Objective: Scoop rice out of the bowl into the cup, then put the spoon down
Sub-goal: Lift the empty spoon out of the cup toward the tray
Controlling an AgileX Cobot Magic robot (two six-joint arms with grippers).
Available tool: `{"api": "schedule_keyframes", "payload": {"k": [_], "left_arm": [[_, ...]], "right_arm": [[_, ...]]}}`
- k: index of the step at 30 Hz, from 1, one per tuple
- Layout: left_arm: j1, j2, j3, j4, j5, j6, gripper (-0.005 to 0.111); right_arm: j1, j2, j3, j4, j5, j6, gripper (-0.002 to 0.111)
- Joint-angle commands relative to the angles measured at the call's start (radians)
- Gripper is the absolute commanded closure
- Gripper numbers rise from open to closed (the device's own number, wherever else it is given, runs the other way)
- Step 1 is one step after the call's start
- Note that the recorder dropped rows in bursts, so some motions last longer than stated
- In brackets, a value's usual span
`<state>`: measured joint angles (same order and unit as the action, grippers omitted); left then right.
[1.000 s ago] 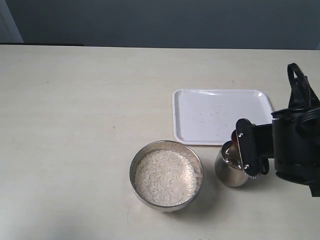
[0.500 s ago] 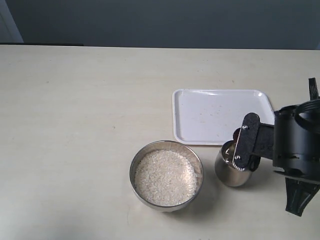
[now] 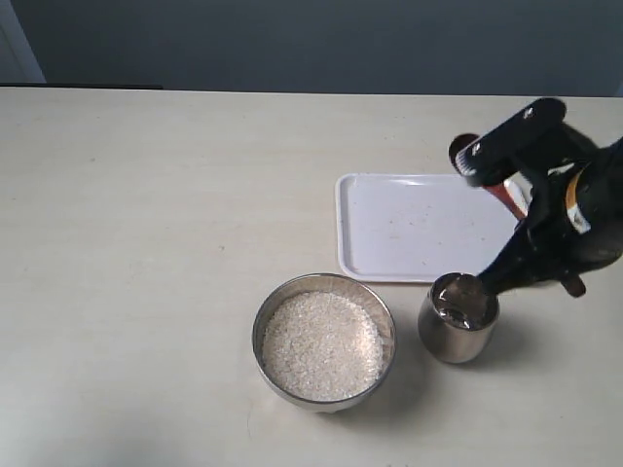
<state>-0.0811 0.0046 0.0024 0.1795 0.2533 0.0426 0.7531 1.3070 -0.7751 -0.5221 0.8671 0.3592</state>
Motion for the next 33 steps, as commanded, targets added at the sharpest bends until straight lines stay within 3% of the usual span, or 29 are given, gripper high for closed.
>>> {"api": "schedule_keyframes", "payload": {"k": [1,4,9,23,33], "left_arm": [[0.002,-0.005,-0.002,-0.002,-0.014,-0.007,0.106],[0.002,-0.005,-0.002,-0.002,-0.014,-0.007,0.106],[0.002,-0.005,-0.002,-0.002,-0.014,-0.007,0.106],[0.002,-0.005,-0.002,-0.002,-0.014,-0.007,0.106],[0.002,-0.005,-0.002,-0.002,-0.014,-0.007,0.106]], "right_arm": [[-0.238,-0.008,-0.1,0.184,-0.082,-0.214,0.109],[-0.437,0.026,-0.21,0.459,-0.068,-0.475,0.109],[-0.546,0.173,-0.335,0.737,0.102,-0.691,0.109],[-0.544,0.604,-0.552,0.761,0.143,-0.7,0.109],[-0.544,0.789,-0.652,0.761,0.156,-0.698,0.109]]}}
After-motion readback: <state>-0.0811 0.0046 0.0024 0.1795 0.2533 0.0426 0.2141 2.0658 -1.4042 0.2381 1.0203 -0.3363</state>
